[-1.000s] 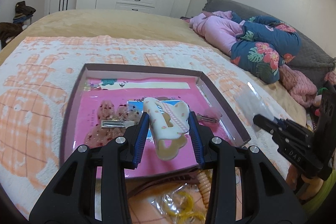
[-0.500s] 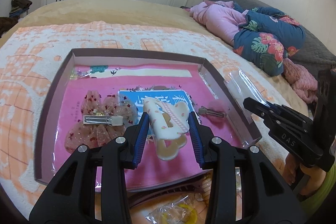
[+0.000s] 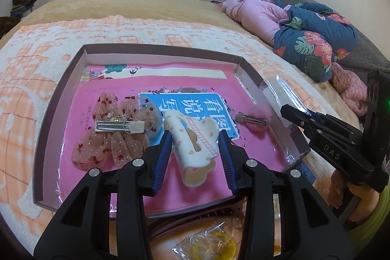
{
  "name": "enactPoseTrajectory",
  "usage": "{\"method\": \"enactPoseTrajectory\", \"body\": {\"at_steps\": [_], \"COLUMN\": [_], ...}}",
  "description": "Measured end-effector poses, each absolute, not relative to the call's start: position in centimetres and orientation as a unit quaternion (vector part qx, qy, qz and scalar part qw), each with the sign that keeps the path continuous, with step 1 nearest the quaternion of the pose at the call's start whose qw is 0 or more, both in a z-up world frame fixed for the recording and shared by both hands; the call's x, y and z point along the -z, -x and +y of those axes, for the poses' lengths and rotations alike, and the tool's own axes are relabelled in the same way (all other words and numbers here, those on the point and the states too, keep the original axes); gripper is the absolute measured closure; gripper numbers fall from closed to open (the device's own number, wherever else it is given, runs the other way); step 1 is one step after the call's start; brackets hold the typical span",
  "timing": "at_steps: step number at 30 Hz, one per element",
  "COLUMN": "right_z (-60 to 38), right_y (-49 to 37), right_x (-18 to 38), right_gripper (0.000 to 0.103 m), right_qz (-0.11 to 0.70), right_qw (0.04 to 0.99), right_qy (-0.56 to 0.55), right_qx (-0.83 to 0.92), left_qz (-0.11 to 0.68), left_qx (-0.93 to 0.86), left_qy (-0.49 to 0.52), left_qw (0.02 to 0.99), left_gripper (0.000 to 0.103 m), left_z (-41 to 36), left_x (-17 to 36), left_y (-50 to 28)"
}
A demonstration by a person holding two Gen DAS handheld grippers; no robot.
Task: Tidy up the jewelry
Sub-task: 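Lower the claw clip into the box with the left gripper while the right places the sleeve inside, then open the left gripper and withdraw both grippers from the box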
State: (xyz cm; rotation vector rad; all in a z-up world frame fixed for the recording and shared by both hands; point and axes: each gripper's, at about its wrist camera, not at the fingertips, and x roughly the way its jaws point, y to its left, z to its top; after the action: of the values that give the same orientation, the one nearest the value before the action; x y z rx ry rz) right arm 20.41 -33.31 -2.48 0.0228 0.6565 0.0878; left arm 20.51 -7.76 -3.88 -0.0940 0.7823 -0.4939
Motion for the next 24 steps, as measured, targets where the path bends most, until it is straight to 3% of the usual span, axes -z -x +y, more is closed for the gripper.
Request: {"method": "enactPoseTrajectory", "body": {"at_steps": [8,17,23,24], "right_z": [-33.6,-33.8,-33.9,-33.9], "right_y": [-20.0,-17.7,-15.6,-15.3], "right_x": [2.5,1.4,0.2,-0.1], "right_gripper": [0.076,0.050,0.038,0.035], "right_qz": [0.325,0.300,0.273,0.269], "right_qw": [0.945,0.953,0.961,0.962], "right_qy": [-0.015,-0.010,-0.010,-0.010], "right_qx": [-0.044,-0.047,-0.052,-0.052], "left_qz": [0.374,0.357,0.338,0.335], "left_qx": [0.237,0.232,0.223,0.220], "left_qy": [0.049,0.067,0.075,0.076], "left_qw": [0.895,0.902,0.911,0.913], "left_gripper": [0.066,0.052,0.032,0.025], "left_z": [-7.4,-6.4,-5.8,-5.6], "left_x": [3.5,2.1,0.7,0.4], "left_y": [-20.1,-18.8,-17.5,-17.2]}}
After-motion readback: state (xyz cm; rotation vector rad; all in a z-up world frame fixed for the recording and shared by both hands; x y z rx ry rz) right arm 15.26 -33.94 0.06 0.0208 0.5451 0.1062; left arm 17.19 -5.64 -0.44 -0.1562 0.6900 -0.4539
